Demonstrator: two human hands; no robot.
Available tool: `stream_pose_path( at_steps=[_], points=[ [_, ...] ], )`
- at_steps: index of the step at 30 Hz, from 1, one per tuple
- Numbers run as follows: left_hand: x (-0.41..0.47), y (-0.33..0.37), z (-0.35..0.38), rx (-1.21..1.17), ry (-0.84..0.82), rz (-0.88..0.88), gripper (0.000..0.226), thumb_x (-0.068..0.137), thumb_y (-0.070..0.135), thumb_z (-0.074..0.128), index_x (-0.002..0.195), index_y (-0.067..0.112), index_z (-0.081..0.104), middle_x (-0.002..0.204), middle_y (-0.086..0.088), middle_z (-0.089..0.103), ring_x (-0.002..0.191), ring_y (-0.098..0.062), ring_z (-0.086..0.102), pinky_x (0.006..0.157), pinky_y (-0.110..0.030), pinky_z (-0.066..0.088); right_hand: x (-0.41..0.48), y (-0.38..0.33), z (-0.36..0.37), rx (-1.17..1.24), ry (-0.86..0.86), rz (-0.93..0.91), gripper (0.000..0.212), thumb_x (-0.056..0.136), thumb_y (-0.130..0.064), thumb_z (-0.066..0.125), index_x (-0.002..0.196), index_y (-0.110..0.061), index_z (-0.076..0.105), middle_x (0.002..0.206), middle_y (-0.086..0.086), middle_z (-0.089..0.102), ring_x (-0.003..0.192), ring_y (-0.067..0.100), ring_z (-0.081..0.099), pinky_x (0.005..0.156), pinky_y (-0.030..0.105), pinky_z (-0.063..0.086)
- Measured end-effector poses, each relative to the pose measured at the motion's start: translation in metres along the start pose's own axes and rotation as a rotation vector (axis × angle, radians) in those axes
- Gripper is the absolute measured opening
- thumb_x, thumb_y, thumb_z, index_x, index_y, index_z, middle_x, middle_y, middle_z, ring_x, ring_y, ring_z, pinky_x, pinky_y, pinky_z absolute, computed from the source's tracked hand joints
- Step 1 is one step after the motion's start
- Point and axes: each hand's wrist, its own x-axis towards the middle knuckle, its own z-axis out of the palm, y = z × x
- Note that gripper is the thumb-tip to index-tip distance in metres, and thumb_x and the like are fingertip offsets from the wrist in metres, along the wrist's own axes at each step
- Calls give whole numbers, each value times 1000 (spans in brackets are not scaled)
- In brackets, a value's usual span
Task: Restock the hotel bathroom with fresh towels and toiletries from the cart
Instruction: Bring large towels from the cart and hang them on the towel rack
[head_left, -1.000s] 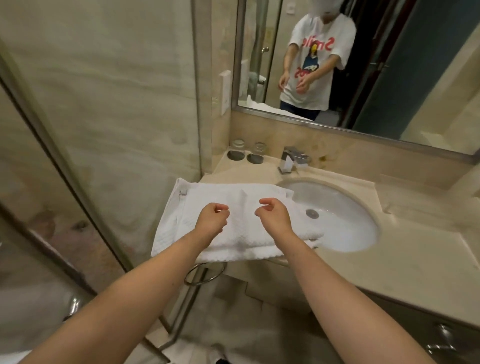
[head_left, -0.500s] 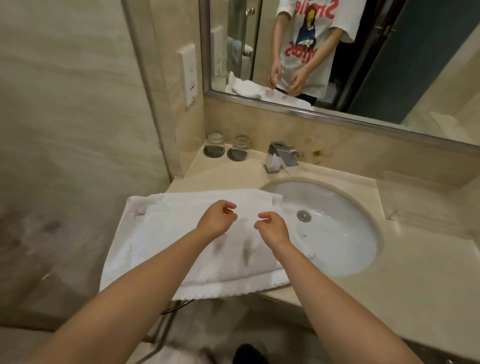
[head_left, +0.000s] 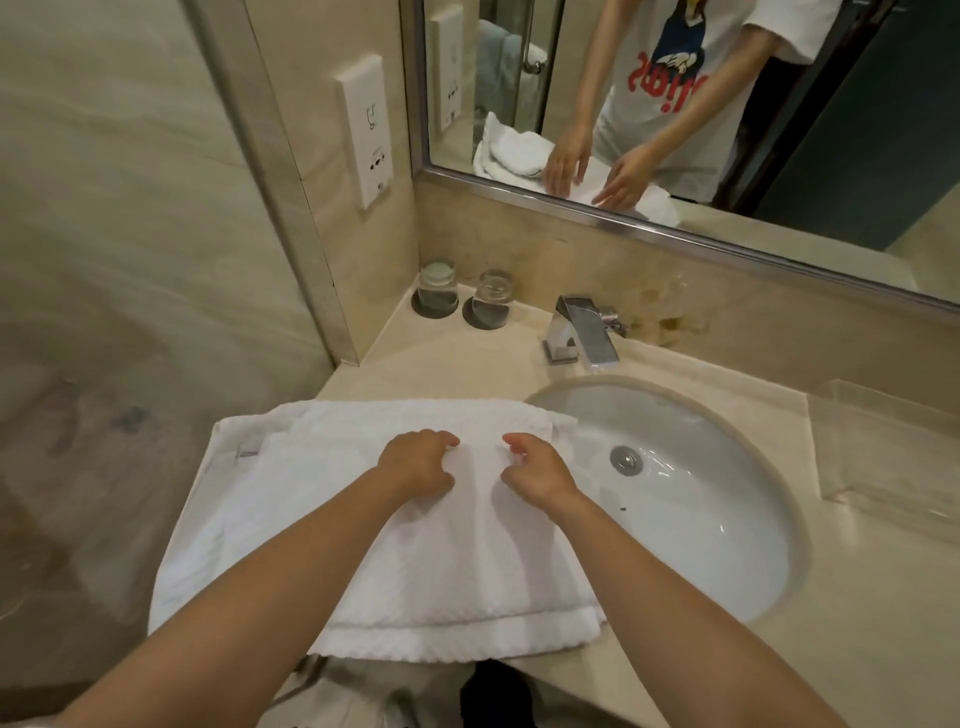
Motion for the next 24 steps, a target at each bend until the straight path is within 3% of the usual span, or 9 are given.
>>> stream_pose_path(
  at_steps=[4, 8, 12, 19, 24],
  points=[
    [10, 1, 6, 76, -41, -19, 70, 82, 30, 66, 146, 30, 37, 142, 0, 44, 127, -23, 47, 101, -32, 40, 7, 2, -3, -335, -132, -23, 70, 86, -11, 58, 150, -27, 34, 151, 2, 34, 143, 24, 22, 110, 37, 34],
    [15, 2, 2, 78, -50, -39, 72, 77, 30, 69, 143, 32, 39, 136, 1, 45, 125, -21, 46, 99, -32, 40, 14, -3, -4, -487, -112, -75, 72, 81, -18, 66, 146, -28, 38, 143, 1, 40, 137, 25, 30, 107, 35, 37],
    [16, 9, 1, 94, -11, -39, 55, 76, 24, 66, 128, 33, 52, 123, 3, 52, 114, -20, 53, 90, -28, 39, 19, -8, -8, -558, -111, -84, 64, 74, -22, 70, 133, -31, 50, 127, -1, 54, 124, 23, 45, 96, 34, 42],
    [14, 21, 1, 87, -11, 14, 40, 73, 19, 65, 111, 28, 54, 104, 6, 55, 89, -16, 52, 77, -26, 35, 17, -3, -5, -519, -54, -124, 41, 70, -18, 72, 107, -24, 57, 116, -2, 48, 108, 21, 50, 90, 35, 45],
    [13, 30, -7, -29, -144, 23, 50, 71, 55, 72, 110, 29, 56, 102, 11, 63, 93, -14, 60, 82, -29, 45, 10, 2, -12, -227, -28, -82, 32, 72, -19, 66, 100, -33, 58, 108, -9, 65, 104, 17, 61, 94, 37, 50]
  ],
)
